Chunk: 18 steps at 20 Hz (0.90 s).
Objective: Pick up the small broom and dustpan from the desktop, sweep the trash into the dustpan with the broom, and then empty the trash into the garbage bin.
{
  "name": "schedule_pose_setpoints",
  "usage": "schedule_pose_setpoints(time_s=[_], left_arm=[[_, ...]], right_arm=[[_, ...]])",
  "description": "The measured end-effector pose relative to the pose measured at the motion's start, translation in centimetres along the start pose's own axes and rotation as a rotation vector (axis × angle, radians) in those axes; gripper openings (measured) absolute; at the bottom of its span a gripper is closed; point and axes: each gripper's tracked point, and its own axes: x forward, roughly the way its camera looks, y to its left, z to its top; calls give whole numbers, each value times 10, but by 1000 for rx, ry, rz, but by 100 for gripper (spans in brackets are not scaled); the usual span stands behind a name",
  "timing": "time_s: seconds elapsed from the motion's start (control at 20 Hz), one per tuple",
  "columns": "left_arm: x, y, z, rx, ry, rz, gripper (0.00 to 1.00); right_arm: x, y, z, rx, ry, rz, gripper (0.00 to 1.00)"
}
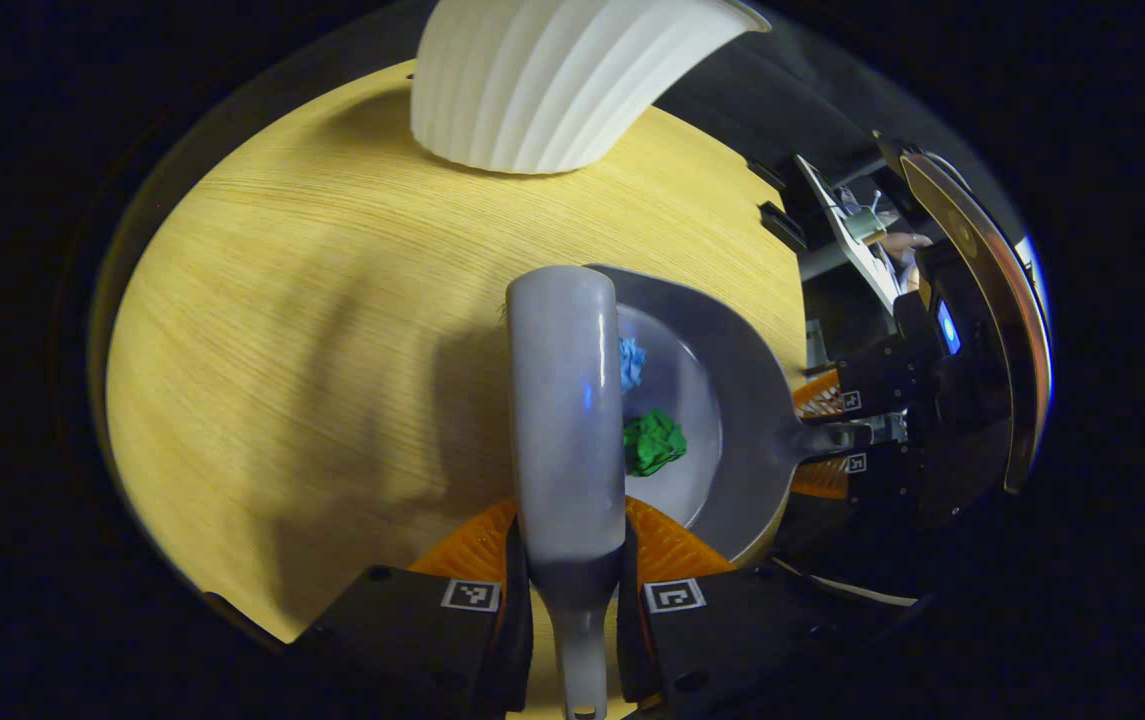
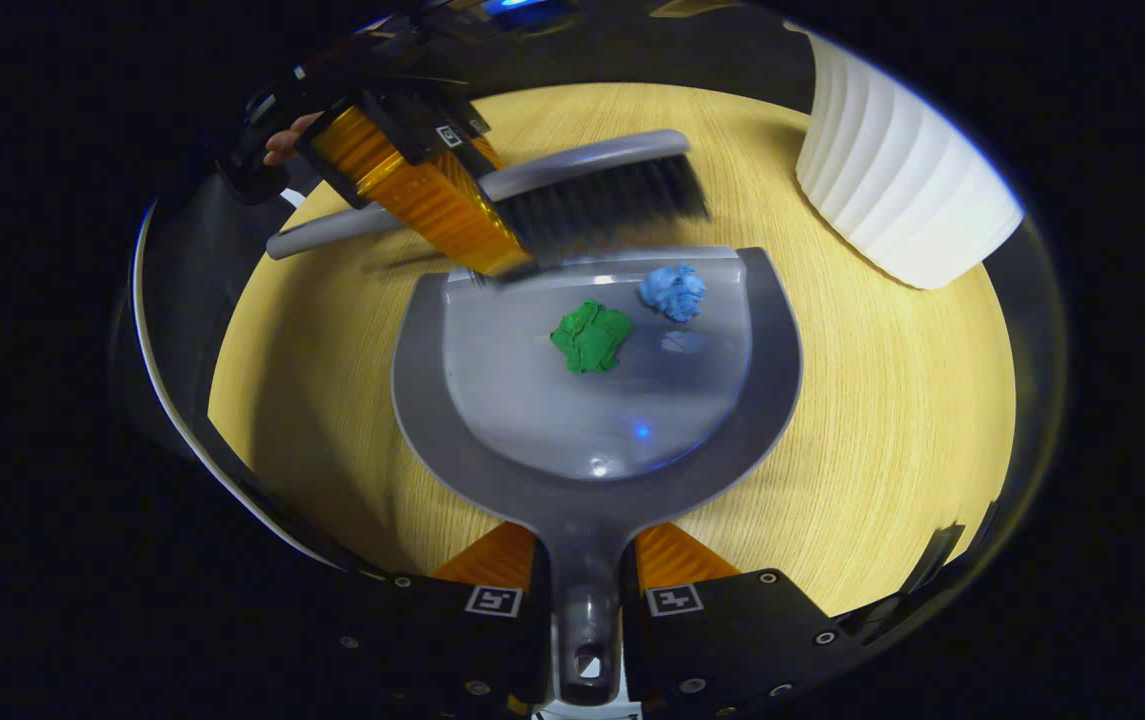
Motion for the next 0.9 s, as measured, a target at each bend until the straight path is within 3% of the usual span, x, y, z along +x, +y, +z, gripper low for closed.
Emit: schedule_pose_setpoints(time_s=[0.25,0.3,0.35,0.65,0.7,0.75,0.9], left_arm=[[-14,25,-11,-122,-52,106,39],[-17,28,-13,-146,-59,121,39],[-21,31,-16,-170,-64,137,38],[-30,30,-22,-325,-83,209,39],[-30,29,-24,-347,-88,218,38],[-28,26,-23,-372,-96,222,39],[-30,20,-26,-436,-111,260,38]], right_arm=[[1,1,5,55,-19,-34,31],[2,0,5,72,-24,-37,39],[6,0,0,89,-29,-43,31],[2,-2,5,182,-41,-123,31],[1,-4,9,196,-46,-141,39],[-1,-4,14,214,-52,-158,31],[-14,-18,32,256,-81,-215,31]])
